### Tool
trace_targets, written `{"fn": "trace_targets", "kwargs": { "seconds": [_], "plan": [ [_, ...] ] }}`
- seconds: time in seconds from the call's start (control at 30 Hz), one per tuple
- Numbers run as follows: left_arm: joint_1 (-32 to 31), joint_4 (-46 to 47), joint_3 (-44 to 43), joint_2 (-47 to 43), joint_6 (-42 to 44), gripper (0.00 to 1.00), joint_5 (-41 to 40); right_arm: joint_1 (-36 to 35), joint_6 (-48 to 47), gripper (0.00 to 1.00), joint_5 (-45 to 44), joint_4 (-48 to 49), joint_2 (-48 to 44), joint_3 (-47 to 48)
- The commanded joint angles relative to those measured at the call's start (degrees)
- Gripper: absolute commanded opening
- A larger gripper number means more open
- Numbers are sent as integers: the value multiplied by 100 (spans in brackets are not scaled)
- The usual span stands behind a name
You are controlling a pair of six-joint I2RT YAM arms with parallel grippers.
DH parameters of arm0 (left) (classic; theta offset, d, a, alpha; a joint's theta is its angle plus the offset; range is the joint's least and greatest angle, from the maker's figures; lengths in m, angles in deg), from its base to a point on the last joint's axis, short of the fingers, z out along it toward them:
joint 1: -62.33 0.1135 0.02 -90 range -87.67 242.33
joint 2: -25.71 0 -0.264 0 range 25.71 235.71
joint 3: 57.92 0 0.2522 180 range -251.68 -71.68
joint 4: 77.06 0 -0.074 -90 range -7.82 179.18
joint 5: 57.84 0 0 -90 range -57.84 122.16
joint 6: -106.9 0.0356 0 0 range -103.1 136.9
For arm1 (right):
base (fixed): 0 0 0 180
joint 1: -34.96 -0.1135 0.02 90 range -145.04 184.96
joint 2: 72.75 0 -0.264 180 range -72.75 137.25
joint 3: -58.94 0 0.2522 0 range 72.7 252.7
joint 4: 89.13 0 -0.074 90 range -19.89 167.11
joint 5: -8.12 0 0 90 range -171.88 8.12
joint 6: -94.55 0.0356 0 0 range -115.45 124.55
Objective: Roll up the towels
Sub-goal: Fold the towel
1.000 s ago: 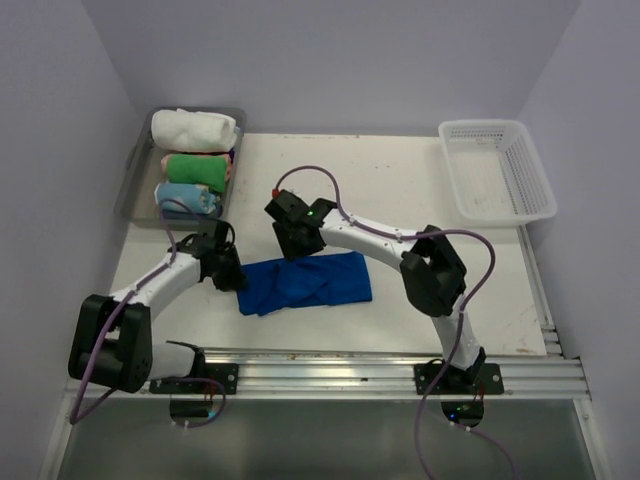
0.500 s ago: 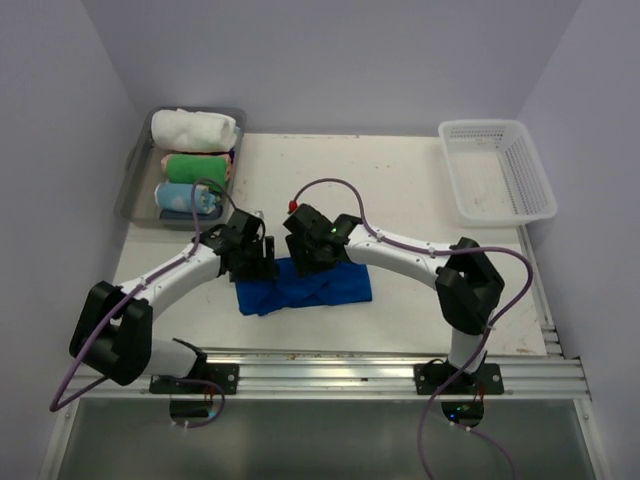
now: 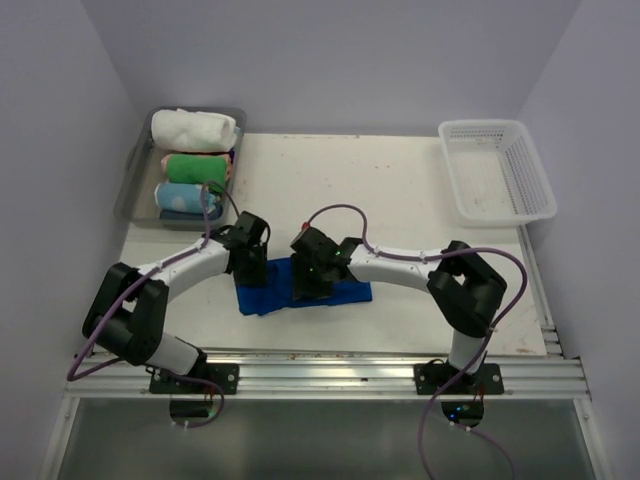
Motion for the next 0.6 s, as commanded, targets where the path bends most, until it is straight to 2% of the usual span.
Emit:
{"fn": "trace_targets", "kwargs": {
  "seconds": [0.0, 0.2, 0.37, 0.57],
  "plan": [
    [-17, -2, -175, 35, -86, 39, -358, -112, 587, 53, 136, 626, -300, -70],
    [106, -90, -192, -70, -218, 36, -446, -121, 799, 53, 163, 899, -238, -202],
    [334, -187, -34, -334, -279, 42, -350, -121, 702, 53, 66, 1251, -71, -123],
    [852, -293, 115, -809, -218, 46, -165, -130, 518, 53, -170, 1365, 219, 483]
  ]
}}
